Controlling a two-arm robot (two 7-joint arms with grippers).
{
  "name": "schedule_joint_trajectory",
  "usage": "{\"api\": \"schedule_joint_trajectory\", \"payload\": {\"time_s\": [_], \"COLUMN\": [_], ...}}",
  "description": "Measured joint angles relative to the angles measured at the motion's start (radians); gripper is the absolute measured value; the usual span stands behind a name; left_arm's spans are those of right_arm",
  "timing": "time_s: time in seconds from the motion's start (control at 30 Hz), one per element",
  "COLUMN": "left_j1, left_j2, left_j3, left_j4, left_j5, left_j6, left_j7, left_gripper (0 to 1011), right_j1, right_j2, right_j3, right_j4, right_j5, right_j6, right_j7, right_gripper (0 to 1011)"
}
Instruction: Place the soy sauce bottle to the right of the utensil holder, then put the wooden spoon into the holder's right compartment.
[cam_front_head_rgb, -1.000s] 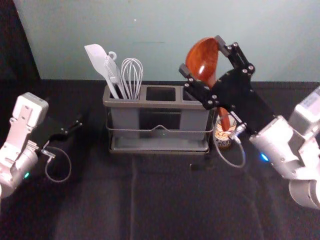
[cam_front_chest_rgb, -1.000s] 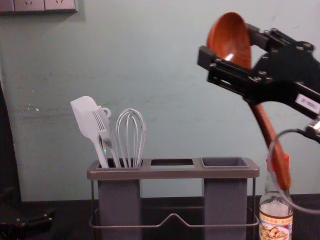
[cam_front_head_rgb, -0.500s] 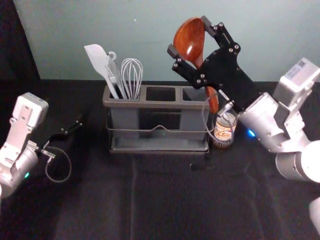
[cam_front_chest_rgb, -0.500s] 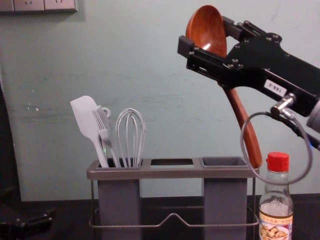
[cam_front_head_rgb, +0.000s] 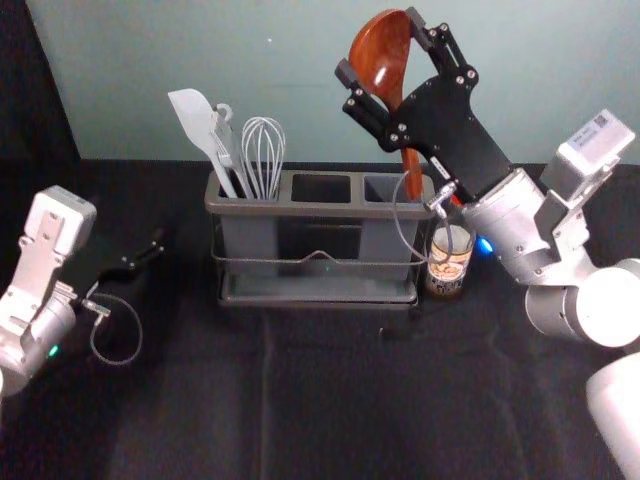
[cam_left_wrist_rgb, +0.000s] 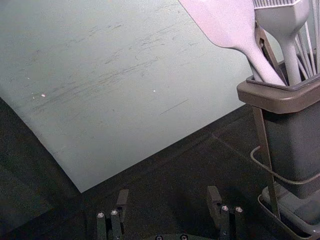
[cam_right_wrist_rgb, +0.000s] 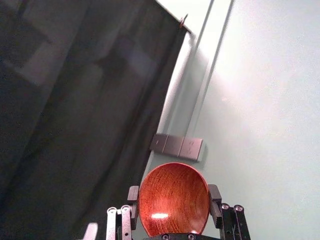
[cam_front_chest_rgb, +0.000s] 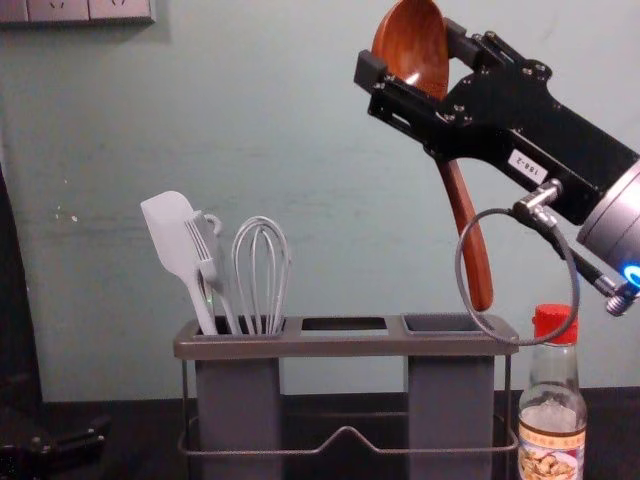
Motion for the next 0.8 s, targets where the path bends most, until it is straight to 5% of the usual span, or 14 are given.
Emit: {"api": "schedule_joint_trajectory", "payload": {"time_s": [0.47,0.8], "left_j1": [0.0,0.0], "left_j2": [0.0,0.0], "left_j3": [0.0,0.0], "left_j4": [0.0,0.0], "left_j5": [0.0,0.0], "left_j6": [0.0,0.0], "left_j7": [0.0,0.0], "left_gripper": [1000,1000], "right_j1": [0.012,0.029], "right_j2": [-0.113,-0.15], "right_j3": [0.051,0.057], "right_j4": [0.127,0.222], "right_j5": [-0.006,0.108], "right_j6": [-0.145,-0.206], "right_j7": [-0.05,0.014], "right_gripper": [838,838]}}
